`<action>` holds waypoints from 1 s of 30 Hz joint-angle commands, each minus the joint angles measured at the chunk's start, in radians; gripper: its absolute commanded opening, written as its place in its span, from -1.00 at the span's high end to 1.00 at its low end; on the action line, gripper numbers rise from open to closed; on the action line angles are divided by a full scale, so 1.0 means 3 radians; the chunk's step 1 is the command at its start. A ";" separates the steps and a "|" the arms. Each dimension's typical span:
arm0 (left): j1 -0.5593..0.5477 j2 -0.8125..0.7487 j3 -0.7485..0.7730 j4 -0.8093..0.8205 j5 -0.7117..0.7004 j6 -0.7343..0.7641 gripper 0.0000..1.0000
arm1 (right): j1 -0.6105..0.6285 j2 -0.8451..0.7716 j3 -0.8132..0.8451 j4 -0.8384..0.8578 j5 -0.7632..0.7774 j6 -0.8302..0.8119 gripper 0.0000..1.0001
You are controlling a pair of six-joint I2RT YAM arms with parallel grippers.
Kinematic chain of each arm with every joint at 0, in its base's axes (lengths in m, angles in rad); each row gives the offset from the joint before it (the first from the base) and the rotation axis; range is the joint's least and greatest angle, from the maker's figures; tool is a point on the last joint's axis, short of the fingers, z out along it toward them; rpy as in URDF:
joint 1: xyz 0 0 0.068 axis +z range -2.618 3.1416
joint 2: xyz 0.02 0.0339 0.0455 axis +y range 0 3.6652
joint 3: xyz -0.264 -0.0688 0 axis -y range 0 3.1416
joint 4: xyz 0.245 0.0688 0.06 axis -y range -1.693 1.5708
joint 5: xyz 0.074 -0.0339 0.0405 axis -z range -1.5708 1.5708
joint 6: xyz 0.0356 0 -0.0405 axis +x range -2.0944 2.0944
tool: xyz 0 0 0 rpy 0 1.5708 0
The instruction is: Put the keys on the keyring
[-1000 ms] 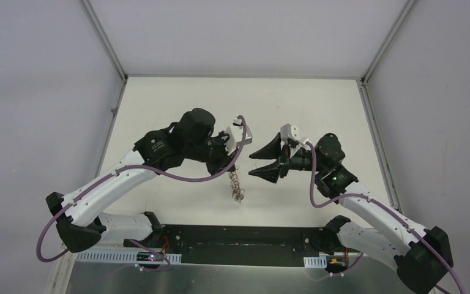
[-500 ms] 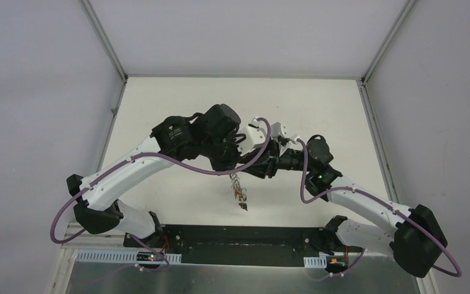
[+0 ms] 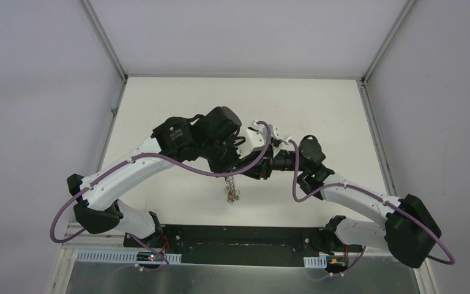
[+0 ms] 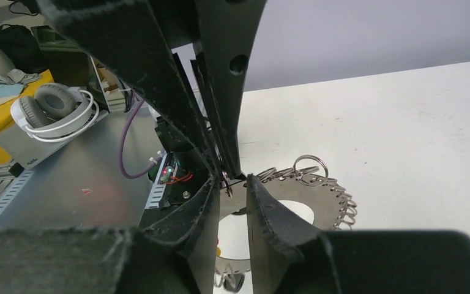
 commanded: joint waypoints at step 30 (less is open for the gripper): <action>-0.0037 -0.0481 -0.0463 0.0706 0.0161 0.0067 1.00 | 0.0048 0.0089 0.0108 0.0235 -0.0312 -0.0065 0.66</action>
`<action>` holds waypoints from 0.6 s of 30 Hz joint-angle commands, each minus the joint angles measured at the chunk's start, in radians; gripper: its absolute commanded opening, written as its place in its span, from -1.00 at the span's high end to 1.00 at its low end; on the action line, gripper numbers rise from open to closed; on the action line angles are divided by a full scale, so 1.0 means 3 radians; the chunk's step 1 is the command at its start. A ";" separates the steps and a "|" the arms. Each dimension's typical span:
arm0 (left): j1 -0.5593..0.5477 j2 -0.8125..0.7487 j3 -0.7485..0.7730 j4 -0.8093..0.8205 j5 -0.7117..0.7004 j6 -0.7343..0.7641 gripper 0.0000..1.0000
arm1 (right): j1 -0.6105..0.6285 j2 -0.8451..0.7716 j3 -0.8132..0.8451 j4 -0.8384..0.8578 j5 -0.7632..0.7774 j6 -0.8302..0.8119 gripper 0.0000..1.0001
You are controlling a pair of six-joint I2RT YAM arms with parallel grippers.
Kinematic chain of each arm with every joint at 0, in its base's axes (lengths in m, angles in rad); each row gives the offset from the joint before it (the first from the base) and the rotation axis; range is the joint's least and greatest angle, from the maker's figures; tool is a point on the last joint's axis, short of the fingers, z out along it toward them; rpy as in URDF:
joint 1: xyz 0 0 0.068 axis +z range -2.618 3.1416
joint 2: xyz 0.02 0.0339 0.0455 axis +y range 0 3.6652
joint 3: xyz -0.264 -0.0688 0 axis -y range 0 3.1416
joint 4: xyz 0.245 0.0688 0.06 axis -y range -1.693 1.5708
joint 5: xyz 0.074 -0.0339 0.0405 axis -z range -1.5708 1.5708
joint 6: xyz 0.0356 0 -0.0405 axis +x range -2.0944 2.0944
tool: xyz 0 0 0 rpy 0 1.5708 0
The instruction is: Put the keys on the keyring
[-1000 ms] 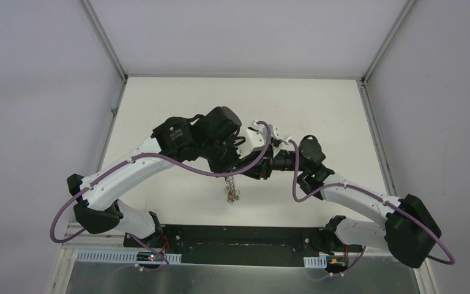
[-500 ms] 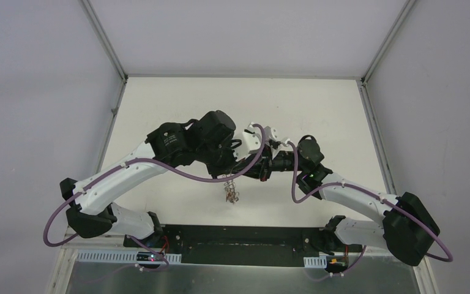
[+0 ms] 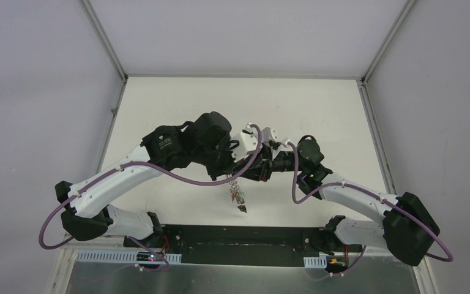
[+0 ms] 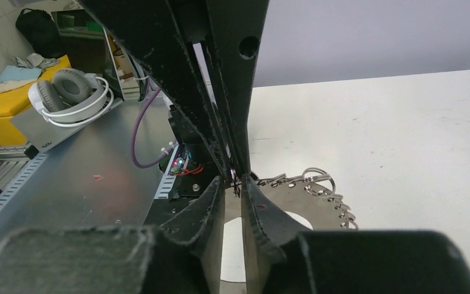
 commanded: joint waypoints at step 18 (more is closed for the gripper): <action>-0.0037 -0.0664 -0.0504 0.0714 -0.0030 0.0132 0.13 | 0.0020 -0.0124 0.0040 0.0144 -0.0091 -0.0059 1.00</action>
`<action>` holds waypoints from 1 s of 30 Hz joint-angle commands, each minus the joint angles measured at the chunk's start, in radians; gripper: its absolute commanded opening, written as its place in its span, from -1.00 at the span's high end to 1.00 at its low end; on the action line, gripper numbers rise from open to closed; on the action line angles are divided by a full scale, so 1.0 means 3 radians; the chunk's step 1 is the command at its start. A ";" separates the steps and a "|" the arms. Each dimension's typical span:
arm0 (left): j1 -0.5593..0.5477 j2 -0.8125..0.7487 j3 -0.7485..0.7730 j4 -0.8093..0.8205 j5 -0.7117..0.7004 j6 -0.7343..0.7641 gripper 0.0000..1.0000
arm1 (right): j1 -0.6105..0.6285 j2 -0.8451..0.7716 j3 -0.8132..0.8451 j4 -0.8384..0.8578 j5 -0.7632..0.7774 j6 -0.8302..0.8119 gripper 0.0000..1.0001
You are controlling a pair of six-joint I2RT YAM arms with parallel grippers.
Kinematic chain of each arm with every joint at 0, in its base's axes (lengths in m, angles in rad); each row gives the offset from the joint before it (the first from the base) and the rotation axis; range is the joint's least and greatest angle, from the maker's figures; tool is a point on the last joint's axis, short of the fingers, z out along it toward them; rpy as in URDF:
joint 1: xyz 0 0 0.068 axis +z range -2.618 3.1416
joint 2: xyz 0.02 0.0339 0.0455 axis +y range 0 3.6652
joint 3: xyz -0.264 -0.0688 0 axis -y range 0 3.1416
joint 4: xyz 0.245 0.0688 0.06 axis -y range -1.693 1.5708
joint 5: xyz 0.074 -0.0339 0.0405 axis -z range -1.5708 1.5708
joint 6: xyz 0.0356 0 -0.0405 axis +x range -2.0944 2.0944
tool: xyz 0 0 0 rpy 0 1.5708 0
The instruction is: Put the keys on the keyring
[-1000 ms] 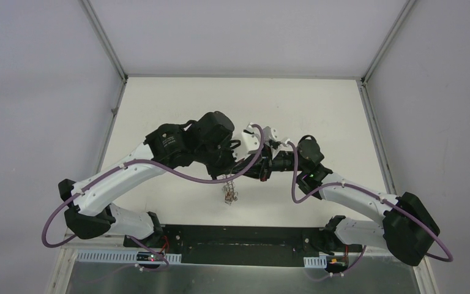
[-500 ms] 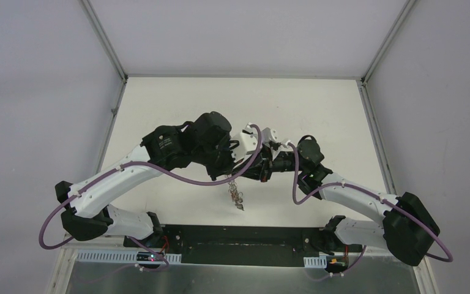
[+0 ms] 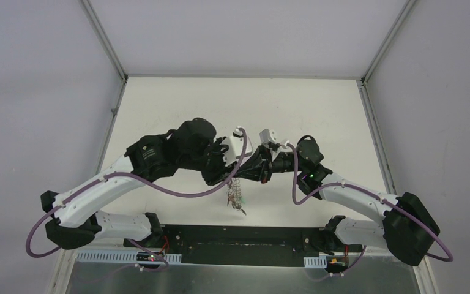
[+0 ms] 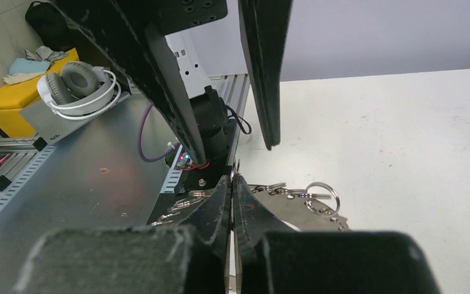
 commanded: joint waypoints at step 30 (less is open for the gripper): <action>-0.0033 -0.1913 -0.2639 0.3208 0.0281 -0.0066 0.77 | 0.0012 -0.0176 0.0036 0.0233 -0.0072 -0.0015 1.00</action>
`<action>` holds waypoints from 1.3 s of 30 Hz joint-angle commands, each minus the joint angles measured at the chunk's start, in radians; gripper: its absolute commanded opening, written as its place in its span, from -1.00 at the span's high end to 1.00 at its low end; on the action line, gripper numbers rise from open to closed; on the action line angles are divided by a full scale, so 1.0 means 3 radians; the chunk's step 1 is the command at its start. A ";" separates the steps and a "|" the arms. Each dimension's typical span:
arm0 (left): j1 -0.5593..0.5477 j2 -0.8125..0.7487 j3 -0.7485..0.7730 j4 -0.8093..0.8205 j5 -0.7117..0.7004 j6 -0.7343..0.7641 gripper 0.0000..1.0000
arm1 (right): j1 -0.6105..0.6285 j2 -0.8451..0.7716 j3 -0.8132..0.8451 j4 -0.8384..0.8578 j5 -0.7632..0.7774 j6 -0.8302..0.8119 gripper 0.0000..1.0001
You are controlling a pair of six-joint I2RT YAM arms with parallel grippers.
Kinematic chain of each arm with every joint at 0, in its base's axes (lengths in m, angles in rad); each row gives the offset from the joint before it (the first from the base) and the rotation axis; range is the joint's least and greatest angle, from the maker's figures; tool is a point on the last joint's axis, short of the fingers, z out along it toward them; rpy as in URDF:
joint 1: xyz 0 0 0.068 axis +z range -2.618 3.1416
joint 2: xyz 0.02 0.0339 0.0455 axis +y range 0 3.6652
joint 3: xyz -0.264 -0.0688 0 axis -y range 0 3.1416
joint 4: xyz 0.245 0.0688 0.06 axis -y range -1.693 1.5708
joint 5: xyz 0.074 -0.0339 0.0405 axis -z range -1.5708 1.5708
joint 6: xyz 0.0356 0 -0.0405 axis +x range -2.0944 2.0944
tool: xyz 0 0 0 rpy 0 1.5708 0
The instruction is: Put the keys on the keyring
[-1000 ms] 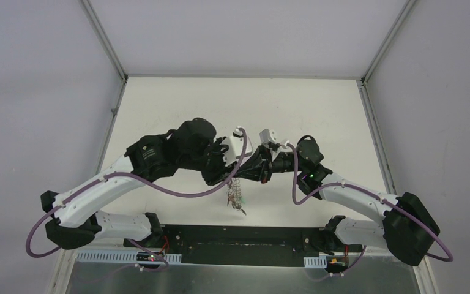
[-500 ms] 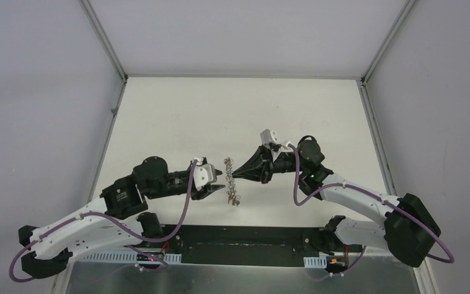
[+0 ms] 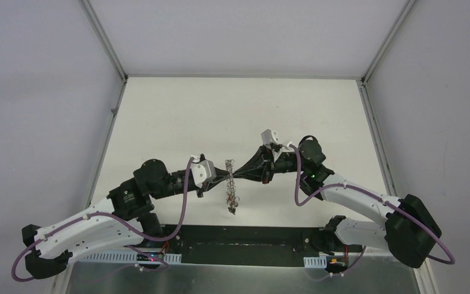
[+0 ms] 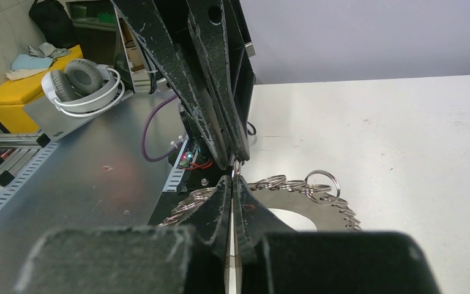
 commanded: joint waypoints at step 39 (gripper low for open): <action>-0.0018 -0.0009 0.0166 -0.0220 0.0030 0.0181 0.28 | 0.0018 -0.0179 0.0022 0.0235 -0.0254 -0.0125 1.00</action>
